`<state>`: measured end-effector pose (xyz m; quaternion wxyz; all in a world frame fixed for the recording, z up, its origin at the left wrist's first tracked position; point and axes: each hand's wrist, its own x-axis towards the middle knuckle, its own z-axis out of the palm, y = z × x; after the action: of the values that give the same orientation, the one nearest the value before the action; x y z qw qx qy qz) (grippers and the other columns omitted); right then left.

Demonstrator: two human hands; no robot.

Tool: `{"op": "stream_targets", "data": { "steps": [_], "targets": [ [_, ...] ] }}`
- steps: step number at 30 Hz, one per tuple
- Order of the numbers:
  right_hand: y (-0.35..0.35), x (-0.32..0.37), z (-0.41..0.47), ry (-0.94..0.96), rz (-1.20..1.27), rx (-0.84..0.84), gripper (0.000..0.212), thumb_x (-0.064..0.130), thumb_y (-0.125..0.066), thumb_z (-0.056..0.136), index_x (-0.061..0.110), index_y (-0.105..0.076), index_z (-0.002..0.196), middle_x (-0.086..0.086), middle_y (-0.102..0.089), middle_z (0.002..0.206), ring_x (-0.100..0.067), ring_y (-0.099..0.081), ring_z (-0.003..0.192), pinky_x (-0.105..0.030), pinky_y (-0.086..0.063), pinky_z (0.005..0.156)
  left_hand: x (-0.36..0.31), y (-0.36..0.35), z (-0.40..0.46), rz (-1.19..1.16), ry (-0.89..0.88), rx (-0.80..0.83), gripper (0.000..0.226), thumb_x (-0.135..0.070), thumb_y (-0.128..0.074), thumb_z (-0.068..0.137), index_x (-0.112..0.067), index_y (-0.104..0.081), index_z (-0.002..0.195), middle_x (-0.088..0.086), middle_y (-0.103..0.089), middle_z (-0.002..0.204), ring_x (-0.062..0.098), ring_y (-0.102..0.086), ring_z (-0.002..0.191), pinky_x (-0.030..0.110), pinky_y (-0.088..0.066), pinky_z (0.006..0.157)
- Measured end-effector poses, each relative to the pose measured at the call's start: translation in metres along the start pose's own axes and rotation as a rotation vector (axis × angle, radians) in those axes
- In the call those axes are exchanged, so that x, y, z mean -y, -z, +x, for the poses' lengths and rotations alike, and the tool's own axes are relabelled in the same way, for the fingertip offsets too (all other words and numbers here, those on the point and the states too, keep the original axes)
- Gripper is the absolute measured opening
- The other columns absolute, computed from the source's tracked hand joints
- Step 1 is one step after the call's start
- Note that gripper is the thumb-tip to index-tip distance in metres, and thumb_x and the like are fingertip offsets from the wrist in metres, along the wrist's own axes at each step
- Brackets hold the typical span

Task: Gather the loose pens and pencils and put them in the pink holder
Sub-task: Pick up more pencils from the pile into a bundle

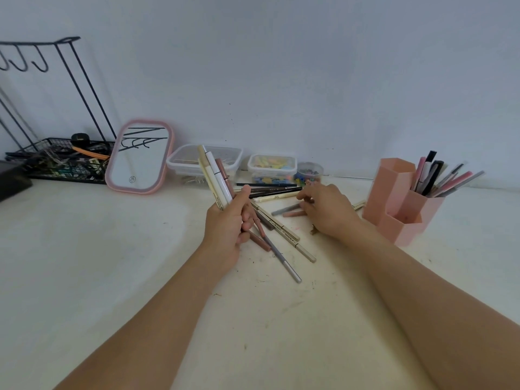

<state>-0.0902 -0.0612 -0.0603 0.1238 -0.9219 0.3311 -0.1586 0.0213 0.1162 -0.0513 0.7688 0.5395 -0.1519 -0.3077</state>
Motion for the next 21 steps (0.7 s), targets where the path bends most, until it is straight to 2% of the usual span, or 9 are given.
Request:
{"op": "stream_targets", "data": {
  "steps": [5,7,10,12,14,16,19,21],
  "targets": [
    [0.011,-0.005,0.003,-0.057,0.025,0.038,0.019,0.017,-0.062,0.095,0.012,-0.080,0.094,-0.008,-0.075,0.100,-0.025,-0.065,0.098,-0.044,-0.055,0.086,0.002,0.000,-0.001,0.068,-0.011,0.038,0.026,-0.031,-0.070,0.094,-0.016,-0.052,0.083,-0.001,-0.043,0.056,0.009,-0.036,0.044,0.018,-0.023,0.033],
    [0.011,-0.004,0.003,-0.058,0.018,0.026,0.017,0.015,-0.064,0.093,0.014,-0.081,0.092,-0.005,-0.075,0.099,-0.023,-0.065,0.096,-0.041,-0.056,0.084,0.002,0.000,-0.002,0.081,-0.017,0.050,0.026,-0.032,-0.071,0.092,-0.016,-0.052,0.085,-0.002,-0.043,0.055,0.009,-0.035,0.044,0.018,-0.023,0.034],
    [0.009,-0.001,0.001,-0.021,-0.015,-0.029,0.012,0.022,-0.065,0.094,0.023,-0.076,0.096,0.001,-0.070,0.104,-0.021,-0.060,0.100,-0.040,-0.052,0.085,0.003,-0.001,-0.002,0.079,-0.029,0.054,0.025,-0.031,-0.073,0.091,-0.016,-0.053,0.087,-0.003,-0.043,0.056,0.008,-0.035,0.044,0.018,-0.025,0.033],
    [0.012,0.003,0.000,0.015,0.057,-0.121,0.008,0.024,-0.063,0.096,0.023,-0.070,0.096,0.003,-0.070,0.100,-0.020,-0.061,0.093,-0.040,-0.052,0.082,0.003,-0.002,-0.002,0.072,-0.037,0.052,0.025,-0.033,-0.073,0.090,-0.018,-0.054,0.084,-0.003,-0.042,0.057,0.008,-0.035,0.045,0.017,-0.026,0.033],
    [0.022,0.014,0.000,0.033,0.315,-0.218,0.005,0.020,-0.063,0.097,0.017,-0.066,0.097,0.001,-0.070,0.093,-0.017,-0.062,0.082,-0.034,-0.053,0.076,0.003,-0.001,-0.002,0.053,-0.045,0.064,0.028,-0.036,-0.075,0.086,-0.019,-0.054,0.082,-0.003,-0.042,0.057,0.008,-0.035,0.046,0.018,-0.026,0.033],
    [0.035,0.035,-0.005,0.008,0.709,-0.204,0.006,0.012,-0.060,0.099,0.009,-0.064,0.103,-0.005,-0.071,0.087,-0.016,-0.064,0.072,-0.029,-0.055,0.069,0.003,0.000,-0.003,0.032,-0.053,0.109,0.034,-0.040,-0.079,0.078,-0.017,-0.054,0.082,-0.003,-0.041,0.057,0.009,-0.035,0.046,0.018,-0.027,0.033],
    [0.042,0.067,-0.018,-0.083,1.373,0.090,0.020,0.002,-0.051,0.103,0.000,-0.058,0.122,-0.012,-0.068,0.084,-0.018,-0.069,0.066,-0.029,-0.063,0.072,0.007,-0.001,-0.003,0.043,-0.066,0.194,0.050,-0.047,-0.083,0.063,-0.014,-0.054,0.086,-0.003,-0.041,0.056,0.009,-0.035,0.045,0.019,-0.030,0.034],
    [0.040,0.075,-0.023,-0.107,1.490,0.197,0.023,0.001,-0.050,0.103,-0.002,-0.059,0.124,-0.011,-0.068,0.085,-0.018,-0.072,0.072,-0.028,-0.063,0.075,0.009,-0.001,-0.003,0.067,-0.073,0.240,0.059,-0.049,-0.084,0.060,-0.010,-0.053,0.092,-0.003,-0.039,0.055,0.008,-0.034,0.041,0.022,-0.034,0.038]
  ]
}}
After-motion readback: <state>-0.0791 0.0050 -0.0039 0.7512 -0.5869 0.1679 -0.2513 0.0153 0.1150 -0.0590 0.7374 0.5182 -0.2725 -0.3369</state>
